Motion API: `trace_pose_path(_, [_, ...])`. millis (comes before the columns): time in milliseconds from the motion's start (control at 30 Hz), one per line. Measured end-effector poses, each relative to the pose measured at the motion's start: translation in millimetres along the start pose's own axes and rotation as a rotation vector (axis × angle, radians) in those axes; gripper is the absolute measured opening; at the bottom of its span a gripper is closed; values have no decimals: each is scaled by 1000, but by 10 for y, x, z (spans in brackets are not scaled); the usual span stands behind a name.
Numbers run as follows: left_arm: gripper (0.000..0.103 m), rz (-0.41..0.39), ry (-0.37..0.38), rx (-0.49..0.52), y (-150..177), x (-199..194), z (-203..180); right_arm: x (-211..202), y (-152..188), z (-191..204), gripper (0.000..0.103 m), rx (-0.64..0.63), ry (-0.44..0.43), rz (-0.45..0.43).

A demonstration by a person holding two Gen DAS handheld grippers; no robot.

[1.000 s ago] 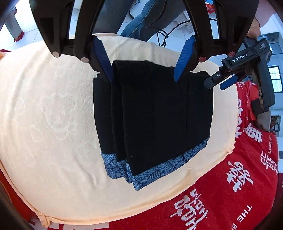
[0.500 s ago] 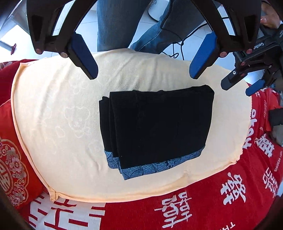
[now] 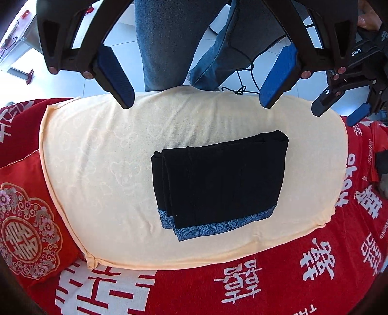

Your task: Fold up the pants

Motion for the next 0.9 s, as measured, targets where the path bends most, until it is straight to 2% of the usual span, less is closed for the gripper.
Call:
trace_pose_path(300, [103,-27,12,17,17,-127,10,-175,12,109,103,-23,47,-48])
trace_pose_path(567, [103,-48,-15,44,44,-209,31,-180,20,176,103,-38,56,-58])
trace_pose_path(900, [103,-76,-35,-35,-27,-325,-9,-180,-130,174,103,-146,56,-47])
Point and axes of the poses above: each gripper's, at about its wrist camera, not at the fingertips, and x roughly the way its jaws point, z to its left, y to its underside, the point moved 3 cm from there along x, roughly the way its jaws point, and after that the axes turned 3 degrees about z, right-handed, at the moved point
